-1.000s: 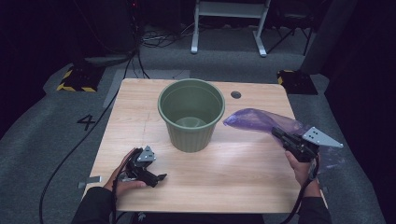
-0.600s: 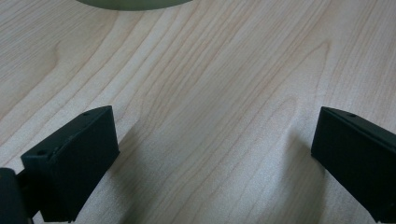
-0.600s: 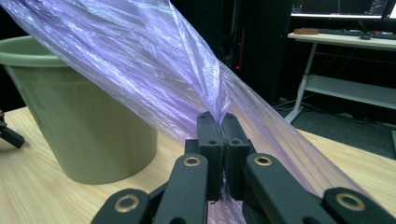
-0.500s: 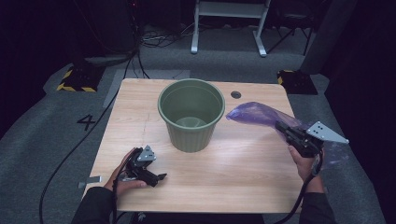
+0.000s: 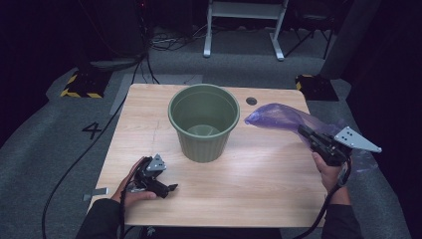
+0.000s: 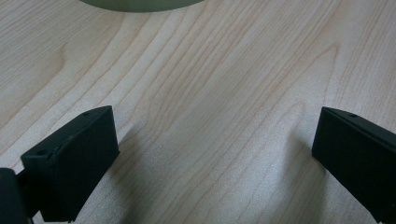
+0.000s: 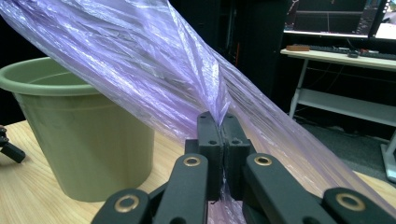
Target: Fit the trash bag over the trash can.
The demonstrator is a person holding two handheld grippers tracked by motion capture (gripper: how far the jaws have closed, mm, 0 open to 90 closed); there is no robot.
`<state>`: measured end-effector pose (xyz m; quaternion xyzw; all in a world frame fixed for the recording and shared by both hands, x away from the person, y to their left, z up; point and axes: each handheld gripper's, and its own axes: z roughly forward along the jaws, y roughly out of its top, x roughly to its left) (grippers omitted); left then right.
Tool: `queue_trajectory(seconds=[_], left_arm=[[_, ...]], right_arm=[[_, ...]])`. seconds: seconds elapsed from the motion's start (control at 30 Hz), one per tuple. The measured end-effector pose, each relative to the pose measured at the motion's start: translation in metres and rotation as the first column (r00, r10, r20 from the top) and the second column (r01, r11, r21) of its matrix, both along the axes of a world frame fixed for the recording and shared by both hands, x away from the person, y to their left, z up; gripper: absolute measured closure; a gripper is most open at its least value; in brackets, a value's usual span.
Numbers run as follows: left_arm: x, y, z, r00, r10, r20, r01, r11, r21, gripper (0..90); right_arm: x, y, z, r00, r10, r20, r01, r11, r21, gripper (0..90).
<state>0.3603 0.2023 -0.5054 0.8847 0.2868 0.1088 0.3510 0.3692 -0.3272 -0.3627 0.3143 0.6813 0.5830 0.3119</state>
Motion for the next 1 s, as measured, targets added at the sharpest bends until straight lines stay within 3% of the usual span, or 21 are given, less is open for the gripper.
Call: queue_trajectory(seconds=[0.27,0.37,0.47,0.53,0.77,1.0], left_arm=[[0.002,0.002,0.0,0.9999,0.015,0.001,-0.015,0.9999,-0.008,1.5],[0.003,0.005,0.001,0.9996,0.027,0.003,-0.027,0.9995,-0.014,5.8],[0.004,0.01,0.005,0.9989,0.048,0.002,-0.048,0.9988,-0.012,16.8],[0.004,0.013,0.007,0.9981,0.062,0.005,-0.062,0.998,-0.011,15.8],[0.0,0.017,0.028,0.9943,0.074,0.076,-0.071,0.9965,-0.045,16.0],[-0.004,0.016,0.057,0.9816,0.104,0.16,-0.09,0.9915,-0.094,16.2]], right_arm=[[0.011,0.02,0.012,0.9998,0.021,0.003,-0.021,0.999,-0.04,89.4],[0.018,0.028,0.013,0.9995,0.03,-0.005,-0.031,0.998,-0.055,89.4],[0.023,0.038,0.016,0.9993,0.036,-0.007,-0.037,0.996,-0.078,89.4],[0.026,0.044,0.016,0.9991,0.041,-0.009,-0.042,0.994,-0.096,89.4],[0.035,0.062,0.018,0.9984,0.054,-0.018,-0.056,0.987,-0.148,89.4],[0.043,0.083,0.026,0.9983,0.055,-0.021,-0.058,0.979,-0.197,89.4]])
